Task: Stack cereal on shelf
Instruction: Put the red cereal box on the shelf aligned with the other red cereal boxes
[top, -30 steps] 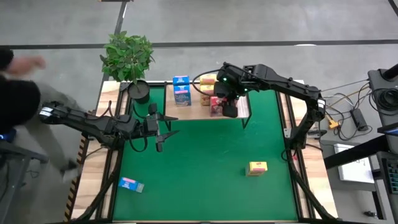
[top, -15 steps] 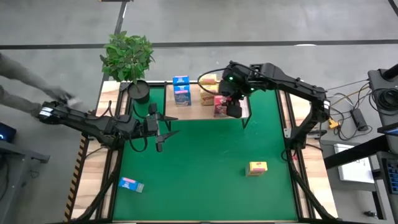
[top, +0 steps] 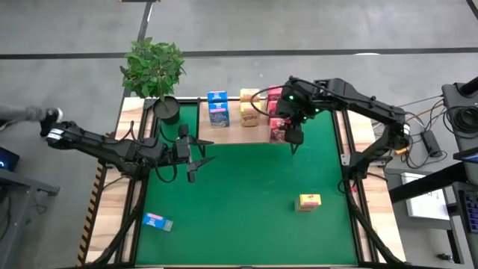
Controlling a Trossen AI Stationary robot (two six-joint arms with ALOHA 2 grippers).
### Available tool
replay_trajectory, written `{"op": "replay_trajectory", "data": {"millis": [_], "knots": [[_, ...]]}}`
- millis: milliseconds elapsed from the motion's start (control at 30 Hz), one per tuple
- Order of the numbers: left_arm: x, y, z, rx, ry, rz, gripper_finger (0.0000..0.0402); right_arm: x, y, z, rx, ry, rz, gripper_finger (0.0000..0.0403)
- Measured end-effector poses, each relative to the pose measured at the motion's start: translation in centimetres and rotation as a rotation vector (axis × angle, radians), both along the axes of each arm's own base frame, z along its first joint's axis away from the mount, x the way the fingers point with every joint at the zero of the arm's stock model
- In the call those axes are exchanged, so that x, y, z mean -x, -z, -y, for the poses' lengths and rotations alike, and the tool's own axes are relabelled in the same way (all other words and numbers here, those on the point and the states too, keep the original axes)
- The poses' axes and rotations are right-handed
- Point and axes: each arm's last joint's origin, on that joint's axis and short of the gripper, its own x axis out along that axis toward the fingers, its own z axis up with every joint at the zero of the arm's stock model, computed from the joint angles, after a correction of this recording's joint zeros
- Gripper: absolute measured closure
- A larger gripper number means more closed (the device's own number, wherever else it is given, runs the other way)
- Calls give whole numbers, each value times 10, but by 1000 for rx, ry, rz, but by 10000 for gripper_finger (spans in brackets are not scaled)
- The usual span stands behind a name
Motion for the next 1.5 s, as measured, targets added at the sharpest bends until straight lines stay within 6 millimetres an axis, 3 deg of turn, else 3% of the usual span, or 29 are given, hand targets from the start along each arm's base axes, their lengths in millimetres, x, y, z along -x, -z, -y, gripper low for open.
{"op": "replay_trajectory", "data": {"millis": [467,867,1500], "knots": [[0,0,0,1,0,2,200,13,14,-3,92,2,103,218],[0,0,0,0,0,0,200,3,23,1,93,-19,63,218],[0,0,0,0,1,0,200,4,22,1,113,-8,54,218]]}}
